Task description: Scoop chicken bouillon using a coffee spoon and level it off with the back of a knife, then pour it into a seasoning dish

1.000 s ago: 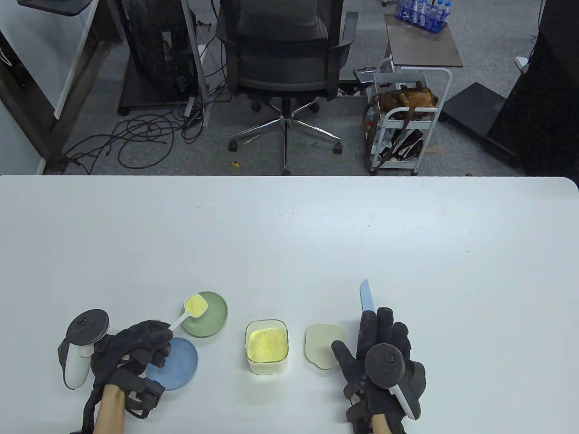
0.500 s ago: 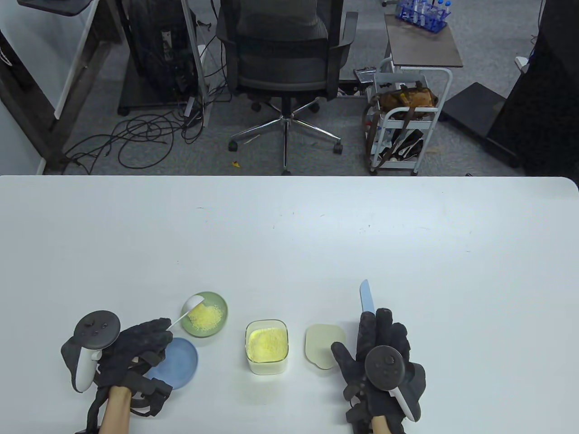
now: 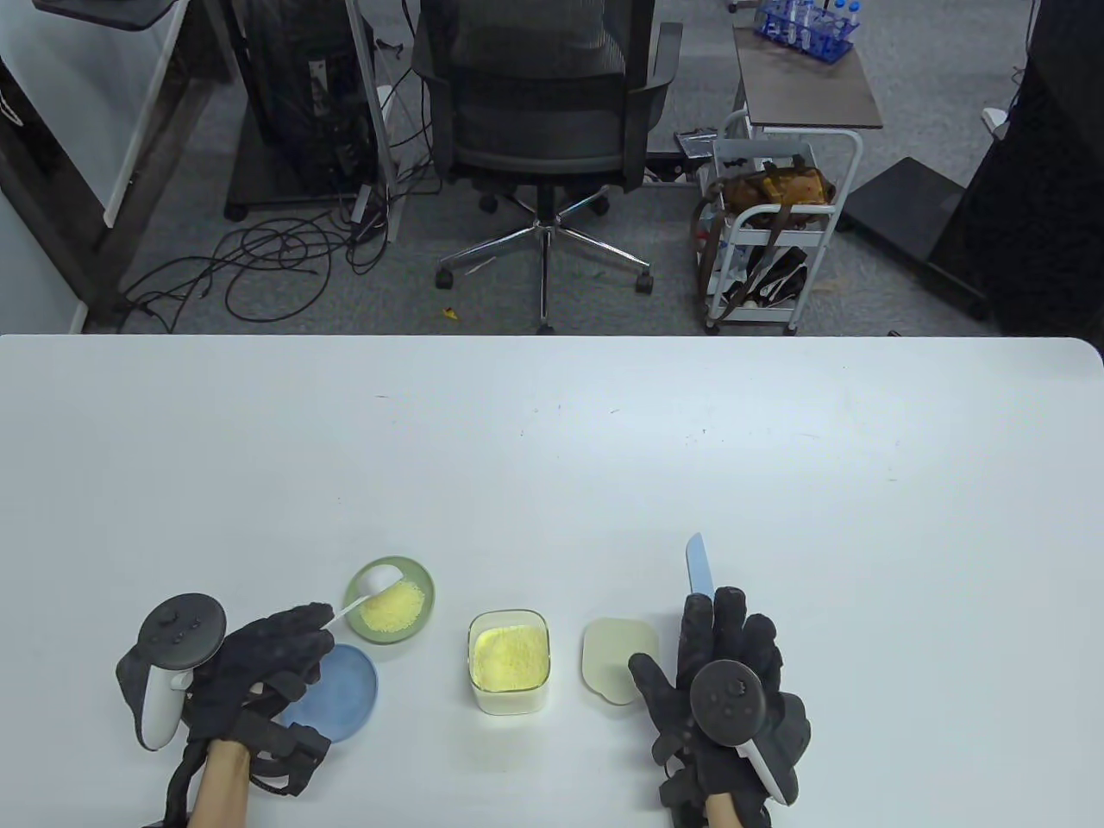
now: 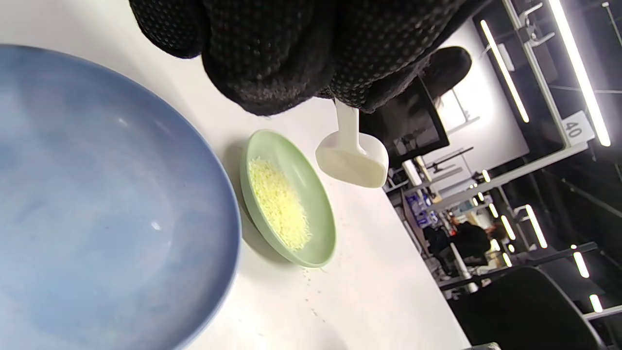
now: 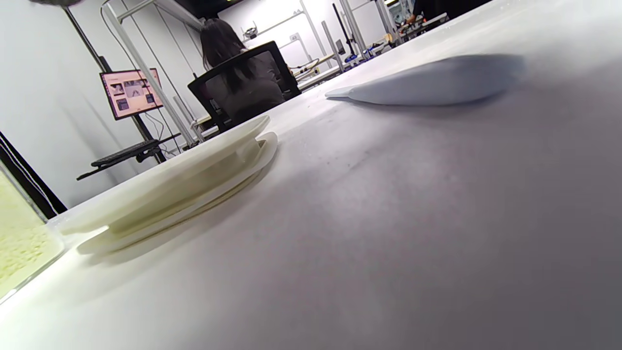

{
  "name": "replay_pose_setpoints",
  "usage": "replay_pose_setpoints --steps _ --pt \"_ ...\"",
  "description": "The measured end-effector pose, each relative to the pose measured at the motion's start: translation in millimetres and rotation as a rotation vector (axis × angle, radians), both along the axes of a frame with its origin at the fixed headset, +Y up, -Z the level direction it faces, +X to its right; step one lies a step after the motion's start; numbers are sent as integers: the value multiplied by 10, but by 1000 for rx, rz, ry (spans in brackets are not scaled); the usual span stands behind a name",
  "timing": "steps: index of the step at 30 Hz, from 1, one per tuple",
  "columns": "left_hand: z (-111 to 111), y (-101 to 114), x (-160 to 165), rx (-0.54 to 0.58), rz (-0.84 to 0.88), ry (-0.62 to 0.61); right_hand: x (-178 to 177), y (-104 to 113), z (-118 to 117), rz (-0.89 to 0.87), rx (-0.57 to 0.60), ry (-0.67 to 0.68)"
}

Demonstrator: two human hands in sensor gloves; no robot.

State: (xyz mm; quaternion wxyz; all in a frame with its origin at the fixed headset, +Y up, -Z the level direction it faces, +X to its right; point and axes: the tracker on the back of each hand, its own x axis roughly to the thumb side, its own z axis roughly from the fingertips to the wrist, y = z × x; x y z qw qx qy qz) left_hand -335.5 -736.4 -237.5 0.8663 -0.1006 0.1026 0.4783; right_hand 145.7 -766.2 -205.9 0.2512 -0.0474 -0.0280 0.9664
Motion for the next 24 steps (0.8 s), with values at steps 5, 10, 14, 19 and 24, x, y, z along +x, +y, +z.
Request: replay_pose_setpoints --steps 5,10,14,19,24 --pt "-5 -12 29 -18 57 -44 -49 114 15 6 40 6" --pt "-1 -9 43 -26 97 -60 -231 324 36 0 88 55" --pt "5 4 51 -29 166 -87 -512 485 4 -72 82 181" --pt "4 -7 63 -35 189 -100 -920 547 -102 -36 20 343" --pt "6 -6 70 -36 215 -108 -1212 423 -236 31 -183 439"
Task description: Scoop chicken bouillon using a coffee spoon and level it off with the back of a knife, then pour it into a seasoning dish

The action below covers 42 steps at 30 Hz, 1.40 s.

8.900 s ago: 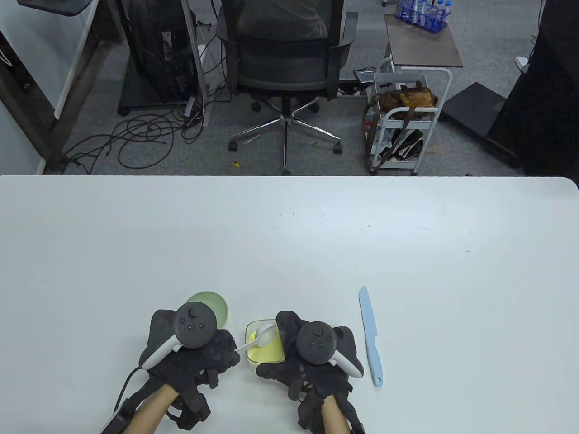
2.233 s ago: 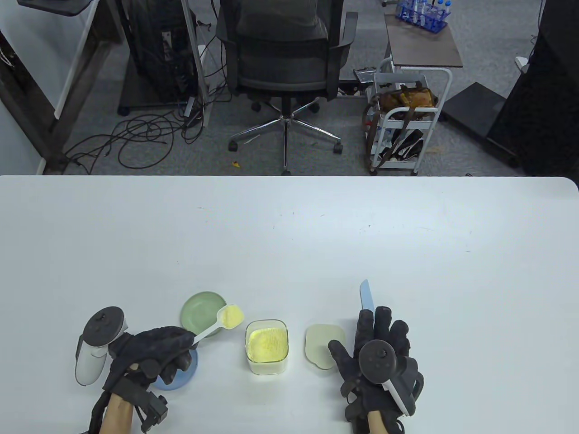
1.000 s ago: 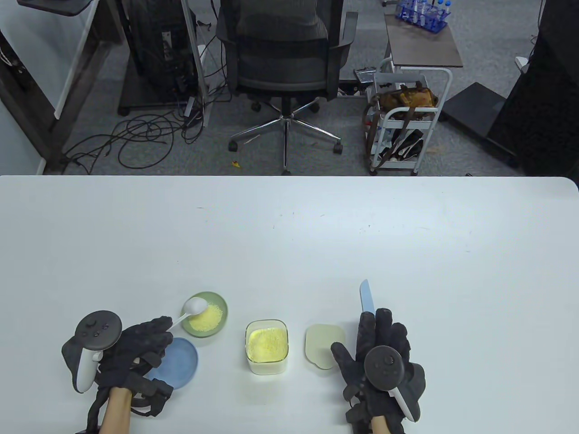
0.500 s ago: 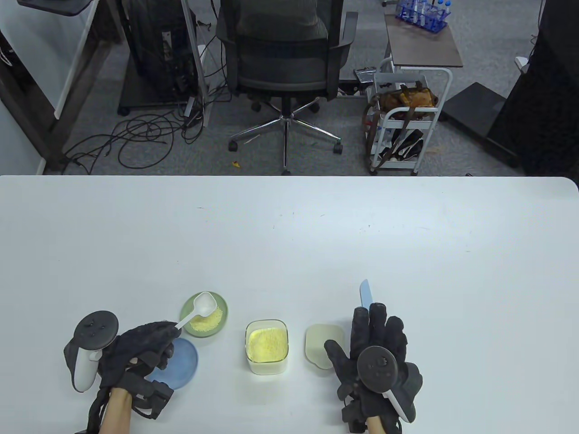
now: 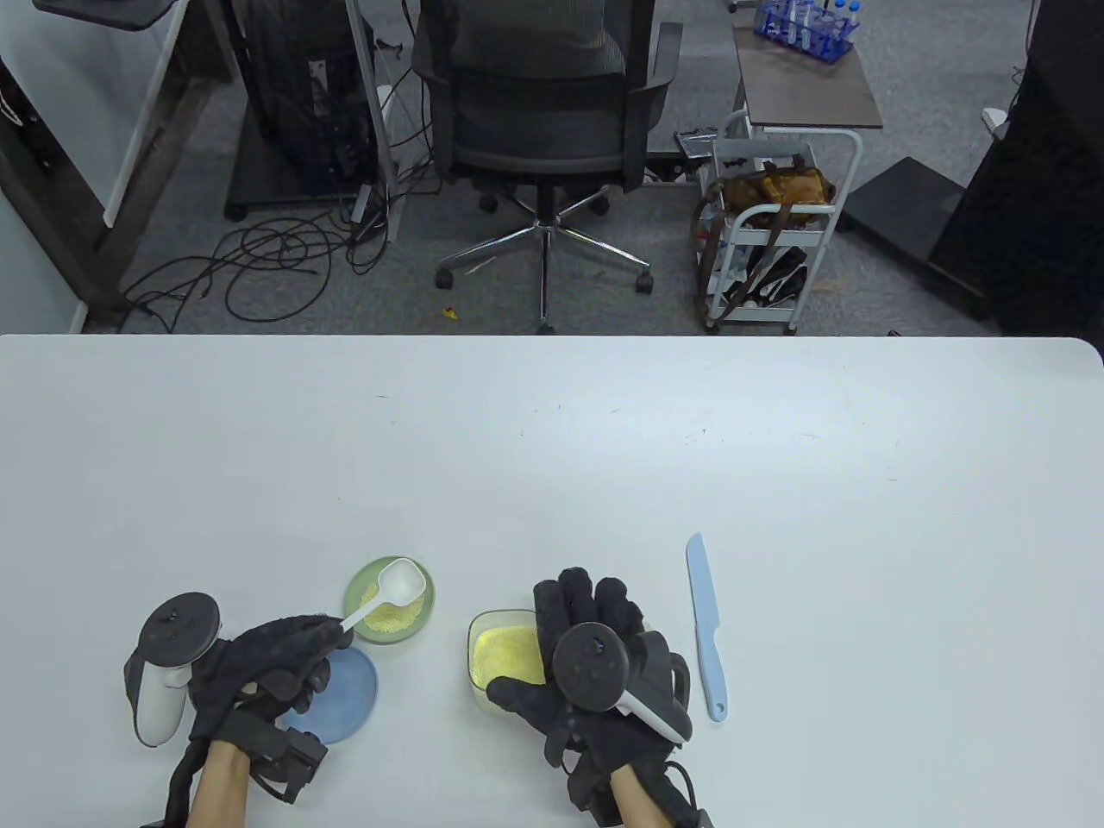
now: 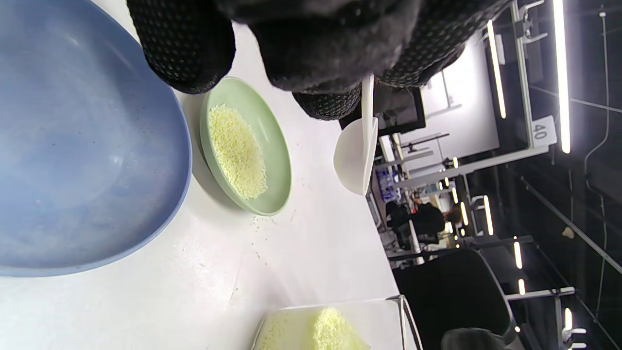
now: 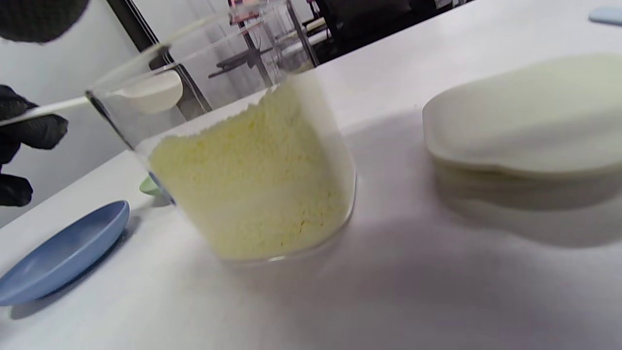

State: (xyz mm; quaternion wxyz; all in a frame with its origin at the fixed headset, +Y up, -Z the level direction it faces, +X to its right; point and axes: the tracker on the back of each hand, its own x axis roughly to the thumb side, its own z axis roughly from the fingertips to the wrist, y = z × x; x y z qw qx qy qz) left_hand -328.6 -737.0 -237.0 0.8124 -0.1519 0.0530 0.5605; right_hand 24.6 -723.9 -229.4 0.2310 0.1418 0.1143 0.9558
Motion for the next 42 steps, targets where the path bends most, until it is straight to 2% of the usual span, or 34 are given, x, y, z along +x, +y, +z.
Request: replay_pose_setpoints --steps 3,5,10,15,23,28,36,42 --pt "-4 1 12 0 10 -16 -24 -95 -47 21 -53 13" --pt "-7 8 36 3 29 -34 -3 -128 -53 -32 -78 5" --pt "-5 102 238 42 147 -177 42 -217 -48 -129 -89 -7" --pt "41 292 541 91 -69 -307 70 -278 -49 -192 -105 -5" --pt "67 467 938 234 -439 -289 88 -288 -47 -220 -116 1" --pt "34 528 1183 269 -635 -331 97 -287 -46 -235 -125 4" --pt "-84 720 1455 187 -838 -462 102 -285 -46 -243 -131 4" --pt "-238 741 1564 71 -843 -581 108 -284 -48 -245 -131 2"
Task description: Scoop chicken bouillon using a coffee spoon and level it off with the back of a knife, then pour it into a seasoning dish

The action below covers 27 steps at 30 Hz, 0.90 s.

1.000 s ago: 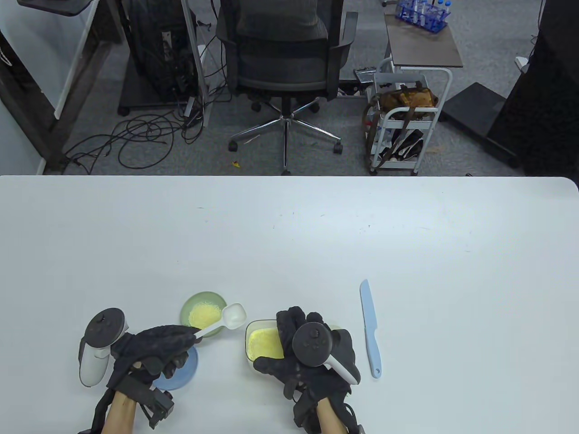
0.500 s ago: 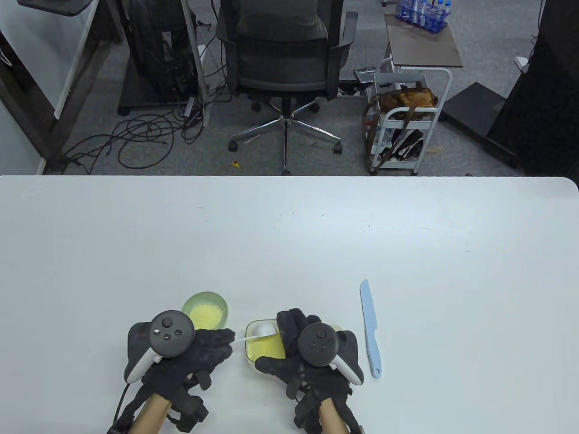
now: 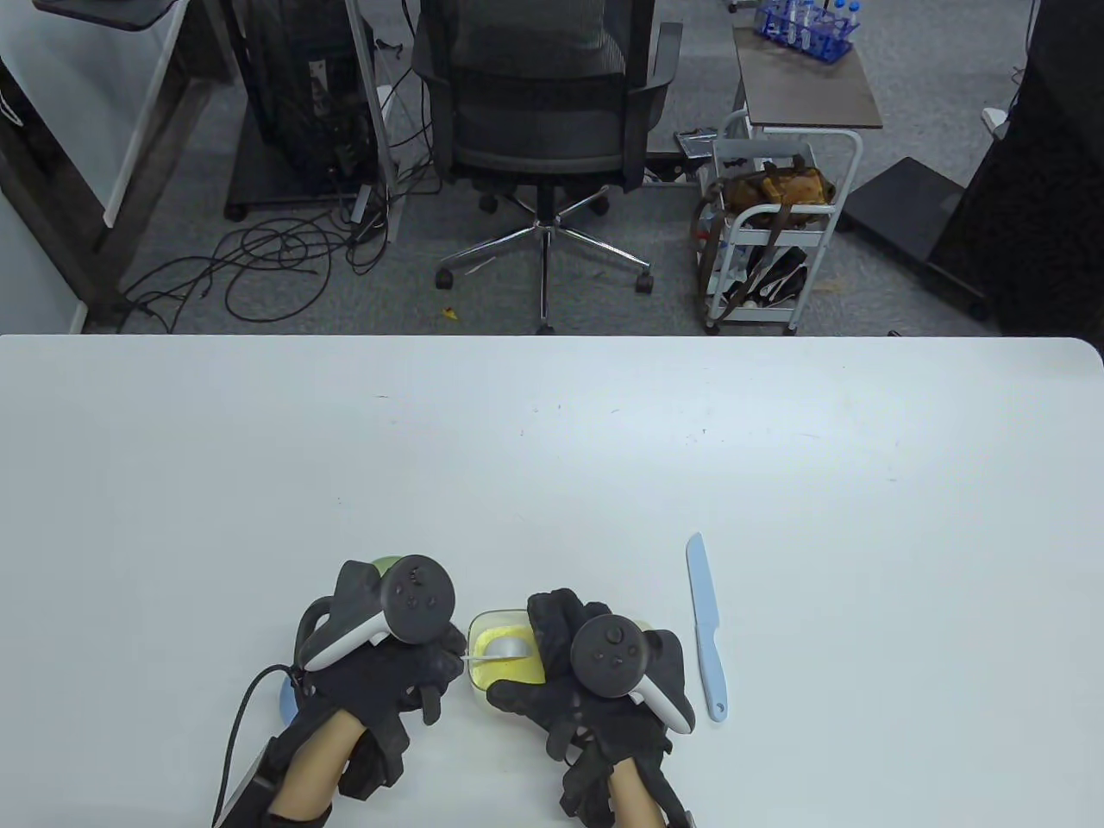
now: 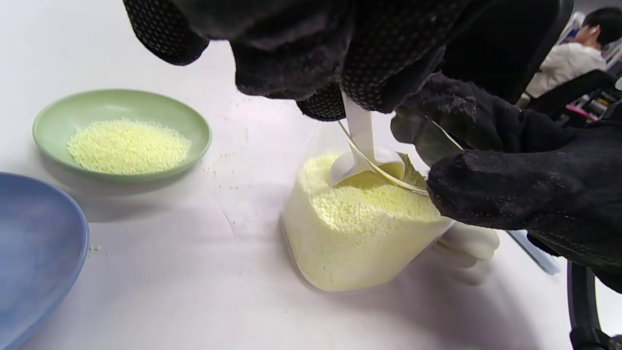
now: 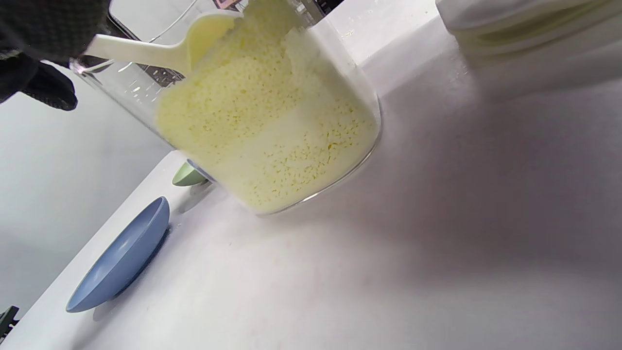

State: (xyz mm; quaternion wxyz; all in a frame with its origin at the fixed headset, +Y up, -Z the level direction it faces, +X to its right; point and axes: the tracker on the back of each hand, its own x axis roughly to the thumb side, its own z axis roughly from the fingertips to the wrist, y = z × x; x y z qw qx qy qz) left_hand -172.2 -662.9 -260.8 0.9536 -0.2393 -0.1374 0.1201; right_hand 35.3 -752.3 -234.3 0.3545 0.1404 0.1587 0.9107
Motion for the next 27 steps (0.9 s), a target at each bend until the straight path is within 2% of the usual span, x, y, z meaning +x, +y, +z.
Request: replay_pose_setpoints --steps 6,10,19,27 --pt "-147 -93 -54 -113 101 12 2 0 -2 -4 -1 1" --pt "-216 -242 -132 -216 187 38 2 -1 -2 -8 -1 1" --pt "-182 -610 -360 -464 460 87 -1 -3 -1 -13 0 -1" --pt "-72 -651 -479 -426 539 133 8 -10 -1 -22 -5 -4"
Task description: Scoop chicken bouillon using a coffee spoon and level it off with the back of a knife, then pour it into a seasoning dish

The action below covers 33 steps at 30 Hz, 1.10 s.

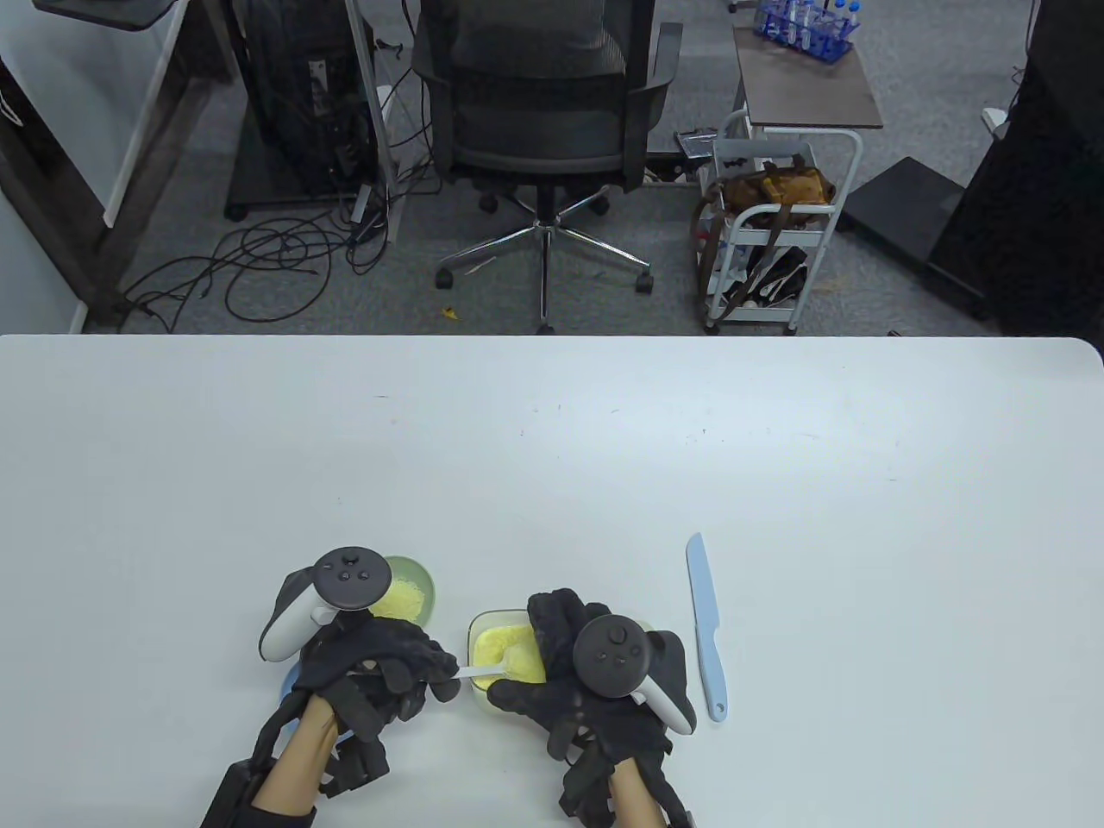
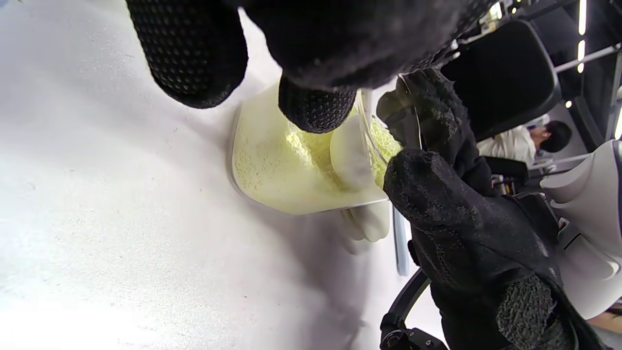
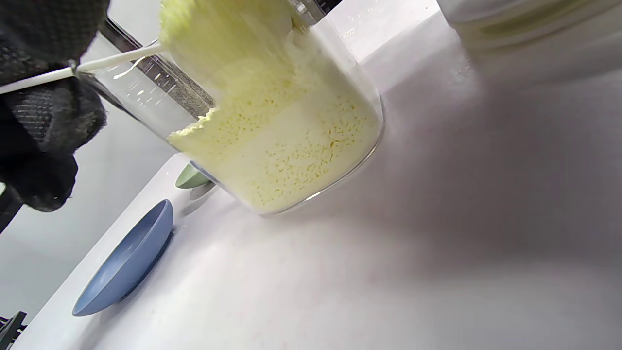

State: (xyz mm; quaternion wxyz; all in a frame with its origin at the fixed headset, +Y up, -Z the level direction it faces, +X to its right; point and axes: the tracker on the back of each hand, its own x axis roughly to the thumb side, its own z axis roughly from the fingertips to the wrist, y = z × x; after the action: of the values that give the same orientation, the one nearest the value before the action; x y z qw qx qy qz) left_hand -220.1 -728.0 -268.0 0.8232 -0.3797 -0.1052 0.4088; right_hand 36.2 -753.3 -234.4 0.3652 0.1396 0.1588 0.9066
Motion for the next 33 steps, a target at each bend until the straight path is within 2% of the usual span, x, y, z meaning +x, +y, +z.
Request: replay_pose_setpoints --steps 10,16,26,29,31,33 --pt "153 -31 -204 58 97 113 5 -5 1 -7 -5 -2" --pt "231 -97 -239 64 232 155 7 -7 1 -11 -6 -3" --pt "277 -96 -324 92 256 178 17 -4 24 -9 8 -2" --pt "288 -87 -325 97 269 177 121 49 63 -13 16 14" --pt "292 -83 -325 100 276 177 260 120 105 -62 41 -27" --pt "295 -83 -322 98 288 176 504 232 176 -78 107 -173"
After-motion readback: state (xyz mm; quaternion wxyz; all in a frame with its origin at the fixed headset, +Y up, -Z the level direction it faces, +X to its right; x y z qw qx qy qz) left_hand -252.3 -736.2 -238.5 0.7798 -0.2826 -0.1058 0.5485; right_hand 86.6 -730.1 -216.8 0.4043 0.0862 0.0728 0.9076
